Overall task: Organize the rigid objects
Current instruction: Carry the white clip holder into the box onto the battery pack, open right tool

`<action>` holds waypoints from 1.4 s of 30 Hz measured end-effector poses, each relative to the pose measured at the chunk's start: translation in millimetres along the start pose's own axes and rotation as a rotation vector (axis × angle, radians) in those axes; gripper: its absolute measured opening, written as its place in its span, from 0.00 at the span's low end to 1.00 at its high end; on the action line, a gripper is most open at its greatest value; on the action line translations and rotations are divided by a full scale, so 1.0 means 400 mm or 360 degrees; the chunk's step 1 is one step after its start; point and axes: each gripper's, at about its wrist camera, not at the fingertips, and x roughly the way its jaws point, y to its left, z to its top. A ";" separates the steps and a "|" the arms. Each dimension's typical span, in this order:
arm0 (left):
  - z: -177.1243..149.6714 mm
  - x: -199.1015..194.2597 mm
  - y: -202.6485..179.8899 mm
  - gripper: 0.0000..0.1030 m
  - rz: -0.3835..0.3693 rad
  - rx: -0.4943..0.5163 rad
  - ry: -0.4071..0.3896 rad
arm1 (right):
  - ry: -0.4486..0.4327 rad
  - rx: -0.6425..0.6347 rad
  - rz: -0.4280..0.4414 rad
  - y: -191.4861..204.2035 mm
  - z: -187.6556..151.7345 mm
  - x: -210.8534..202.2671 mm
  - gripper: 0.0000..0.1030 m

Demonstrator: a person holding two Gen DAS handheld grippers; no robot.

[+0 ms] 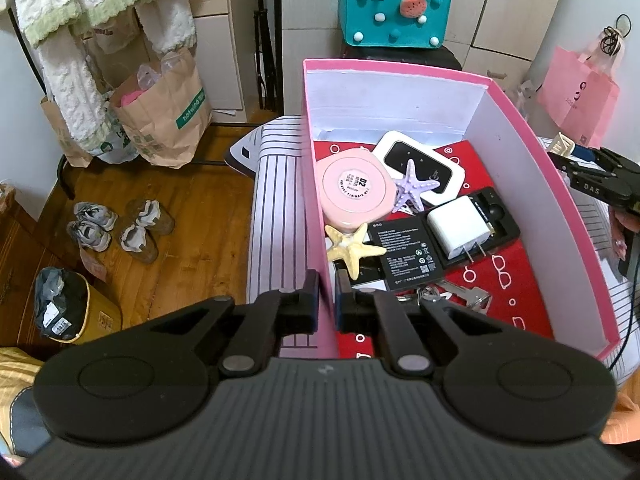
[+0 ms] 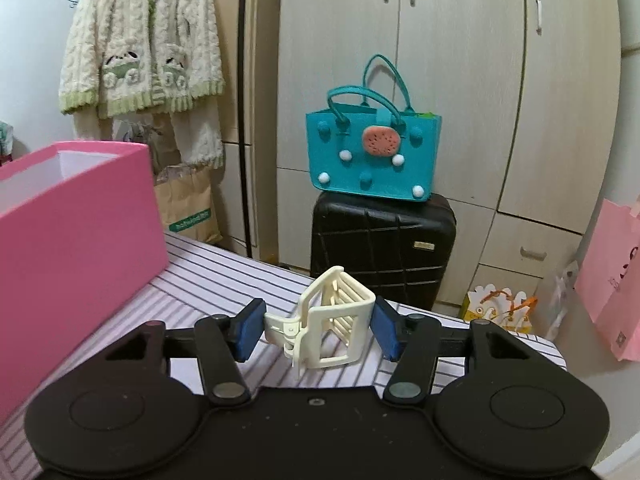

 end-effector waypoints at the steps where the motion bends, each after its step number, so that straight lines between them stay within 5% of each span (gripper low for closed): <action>1: 0.000 0.000 -0.002 0.06 0.0005 0.0005 -0.0002 | -0.0005 0.0011 0.0015 0.006 0.004 -0.011 0.60; 13: -0.003 -0.005 -0.026 0.06 0.0069 0.0106 -0.0041 | -0.0065 0.0199 0.0345 0.109 0.132 -0.183 0.60; 24: -0.015 -0.009 -0.034 0.06 0.0084 0.0164 -0.0093 | 0.0255 0.0189 0.0725 0.291 0.238 -0.224 0.60; 42: -0.006 -0.003 -0.013 0.08 -0.0011 0.0149 -0.0054 | 0.0697 -0.0158 0.0625 0.503 0.258 0.028 0.60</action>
